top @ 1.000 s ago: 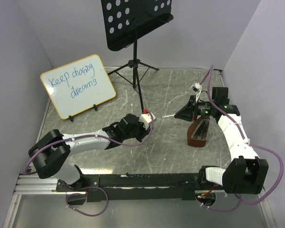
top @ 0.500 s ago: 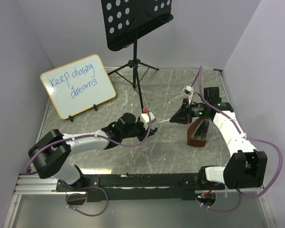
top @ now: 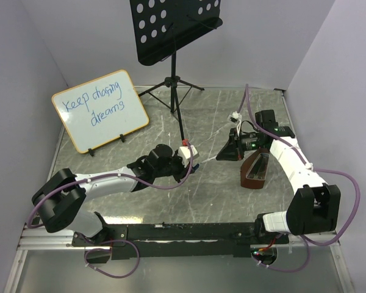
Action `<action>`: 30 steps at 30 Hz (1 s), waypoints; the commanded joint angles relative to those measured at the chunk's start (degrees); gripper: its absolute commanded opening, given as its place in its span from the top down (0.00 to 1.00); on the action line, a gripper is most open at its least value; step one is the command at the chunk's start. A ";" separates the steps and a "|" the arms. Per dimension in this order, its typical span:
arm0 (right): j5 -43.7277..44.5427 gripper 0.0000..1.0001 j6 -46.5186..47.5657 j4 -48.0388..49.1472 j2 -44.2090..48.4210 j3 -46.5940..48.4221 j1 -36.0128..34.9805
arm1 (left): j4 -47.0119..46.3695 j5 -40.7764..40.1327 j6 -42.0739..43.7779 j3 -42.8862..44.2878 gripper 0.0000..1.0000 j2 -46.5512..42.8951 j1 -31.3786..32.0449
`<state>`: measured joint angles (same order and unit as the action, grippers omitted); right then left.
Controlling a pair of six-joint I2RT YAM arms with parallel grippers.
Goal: Write a sentence on the whiteboard
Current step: Close the whiteboard marker at the center of the board.
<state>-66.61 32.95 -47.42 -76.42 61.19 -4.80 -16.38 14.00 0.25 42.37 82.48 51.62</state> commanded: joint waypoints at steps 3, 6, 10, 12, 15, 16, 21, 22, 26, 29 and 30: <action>0.25 1.00 2.82 -1.63 -1.53 3.06 -1.09 | 0.83 0.33 2.74 2.02 0.99 -1.00 -0.20; 0.60 1.00 3.08 -1.97 -1.97 3.32 -1.62 | 0.30 0.85 2.65 2.02 0.99 -0.92 -0.20; 1.39 1.00 3.00 -1.89 -2.68 3.32 -2.06 | -0.58 1.47 2.21 1.84 0.99 -0.74 -0.20; 1.57 1.00 3.09 -1.89 -2.85 3.41 -2.32 | -1.02 1.82 2.12 1.75 0.99 -0.65 -0.20; 1.66 1.00 3.00 -1.71 -2.85 3.50 -2.41 | -1.28 2.52 2.03 1.66 0.99 -0.65 -0.20; 1.66 1.00 2.91 -1.63 -2.85 3.41 -2.41 | -1.55 2.96 2.03 1.58 0.99 -0.56 -0.20; 1.66 1.00 2.91 -1.54 -2.85 3.50 -2.50 | -1.81 3.75 1.86 1.66 0.99 -0.21 -0.20; 1.66 1.00 2.91 -1.62 -2.94 3.50 -2.67 | -1.81 3.75 1.95 1.75 0.99 -0.21 -0.11; 1.66 1.00 3.00 -1.89 -3.12 3.50 -2.85 | -1.72 4.10 2.03 2.19 0.99 0.05 -0.20; 1.66 1.00 3.08 -1.89 -3.38 3.59 -3.29 | -1.55 4.54 2.12 2.72 0.99 0.66 -0.20; 1.66 1.00 3.09 -1.89 -3.56 3.59 -3.46 | -1.46 4.81 2.21 2.81 0.99 0.84 -0.20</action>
<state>-64.05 34.24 -49.06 -79.13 61.93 -7.35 -15.62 16.73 1.91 42.48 82.56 51.55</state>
